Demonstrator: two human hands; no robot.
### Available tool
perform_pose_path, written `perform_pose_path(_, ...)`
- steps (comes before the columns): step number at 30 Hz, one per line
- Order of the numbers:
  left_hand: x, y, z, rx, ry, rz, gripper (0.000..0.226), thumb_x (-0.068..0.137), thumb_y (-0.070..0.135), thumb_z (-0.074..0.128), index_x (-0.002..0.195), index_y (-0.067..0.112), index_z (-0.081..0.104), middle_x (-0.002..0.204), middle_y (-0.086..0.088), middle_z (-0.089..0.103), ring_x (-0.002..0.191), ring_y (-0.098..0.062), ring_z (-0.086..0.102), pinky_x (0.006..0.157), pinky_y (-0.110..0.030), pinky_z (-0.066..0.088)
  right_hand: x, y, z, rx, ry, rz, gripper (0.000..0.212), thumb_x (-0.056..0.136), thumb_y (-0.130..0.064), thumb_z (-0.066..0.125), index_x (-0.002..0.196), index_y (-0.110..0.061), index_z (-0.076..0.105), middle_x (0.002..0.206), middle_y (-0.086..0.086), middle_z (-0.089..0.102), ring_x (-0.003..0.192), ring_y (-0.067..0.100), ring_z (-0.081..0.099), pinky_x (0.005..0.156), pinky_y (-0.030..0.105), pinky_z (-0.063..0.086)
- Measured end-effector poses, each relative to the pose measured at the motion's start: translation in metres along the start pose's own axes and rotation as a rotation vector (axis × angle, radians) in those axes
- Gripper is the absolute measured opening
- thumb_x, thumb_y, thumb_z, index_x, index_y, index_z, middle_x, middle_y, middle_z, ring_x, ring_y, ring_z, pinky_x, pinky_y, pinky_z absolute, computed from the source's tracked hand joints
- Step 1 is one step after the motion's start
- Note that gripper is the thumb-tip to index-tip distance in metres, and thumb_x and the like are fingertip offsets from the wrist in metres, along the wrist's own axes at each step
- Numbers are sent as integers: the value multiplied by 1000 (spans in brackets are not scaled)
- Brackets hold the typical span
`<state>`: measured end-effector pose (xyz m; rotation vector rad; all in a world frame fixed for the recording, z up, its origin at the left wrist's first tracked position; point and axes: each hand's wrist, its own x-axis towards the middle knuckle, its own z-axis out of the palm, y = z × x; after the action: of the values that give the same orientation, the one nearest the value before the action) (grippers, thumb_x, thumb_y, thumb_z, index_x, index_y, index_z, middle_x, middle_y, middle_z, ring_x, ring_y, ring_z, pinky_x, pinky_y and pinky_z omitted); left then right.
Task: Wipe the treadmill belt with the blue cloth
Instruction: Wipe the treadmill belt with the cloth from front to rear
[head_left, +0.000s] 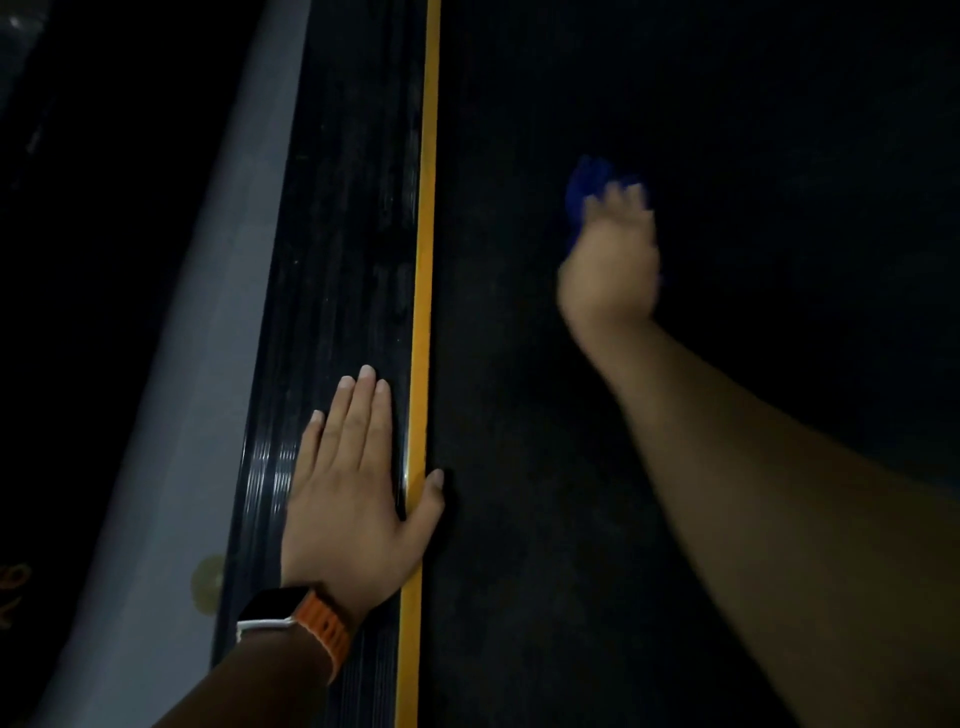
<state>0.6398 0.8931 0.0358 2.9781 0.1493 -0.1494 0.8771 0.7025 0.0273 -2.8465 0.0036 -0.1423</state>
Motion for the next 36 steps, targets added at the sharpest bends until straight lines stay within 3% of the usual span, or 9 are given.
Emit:
perform_pose_path(5,0,-4,1,9,17,0,90,96,68,29,165,14,10,173,-1,3,160,-13,-2,129,-45,9,-10,-17,-7,77,-242,-571,54,93,1,47,146,-11,43,158,9,30,148,24,24,122,32,12)
perform_pose_path(10,-2,-1,3,-5,52,16,85,99,61,31,164,9,15,173,-5,8,160,-17,2,129,-49,12,-13,158,-48,19,-21,-12,46,96,-7,40,141,-6,48,153,17,39,143,33,33,121,38,21)
perform_pose_path(13,0,9,-1,90,61,2,81,102,58,27,163,5,18,172,-10,12,160,-23,7,127,-52,16,-30,155,-54,-15,1,207,48,93,-2,49,141,-5,46,152,18,37,142,33,31,120,41,23)
perform_pose_path(16,16,76,21,132,48,133,73,104,51,25,161,6,28,170,-11,19,158,-27,16,126,-55,19,-48,82,-42,60,-103,-72,44,93,-4,42,136,-9,52,146,13,45,136,32,39,113,38,31)
perform_pose_path(19,26,140,44,26,73,-1,71,105,48,21,162,7,24,171,-8,17,159,-24,10,128,-54,11,-77,75,-41,36,-272,-459,61,90,4,51,148,-14,40,160,5,26,149,21,20,120,32,13)
perform_pose_path(24,23,142,52,3,99,31,66,107,47,20,164,14,20,172,-4,12,160,-21,2,128,-55,6,-85,224,-71,-20,-32,-171,51,90,4,51,139,-6,50,149,16,44,138,32,43,116,43,32)
perform_pose_path(27,25,143,55,1,99,25,66,106,47,21,164,16,21,172,-3,13,160,-21,3,128,-56,8,-112,178,-73,36,39,121,48,89,0,50,136,-6,52,145,17,47,136,32,42,110,38,37)
perform_pose_path(32,24,141,53,-7,105,10,68,103,47,25,163,14,25,172,-2,15,160,-19,5,127,-56,11,-132,94,-46,44,-279,-606,56,88,-12,30,141,-10,50,154,11,38,145,26,31,121,37,21)
perform_pose_path(36,26,143,54,-23,110,10,67,104,47,25,162,15,26,171,-3,17,160,-19,6,128,-54,8,-108,230,-75,-165,-127,-338,56,88,-5,36,143,-12,46,153,11,39,140,25,39,116,32,24)
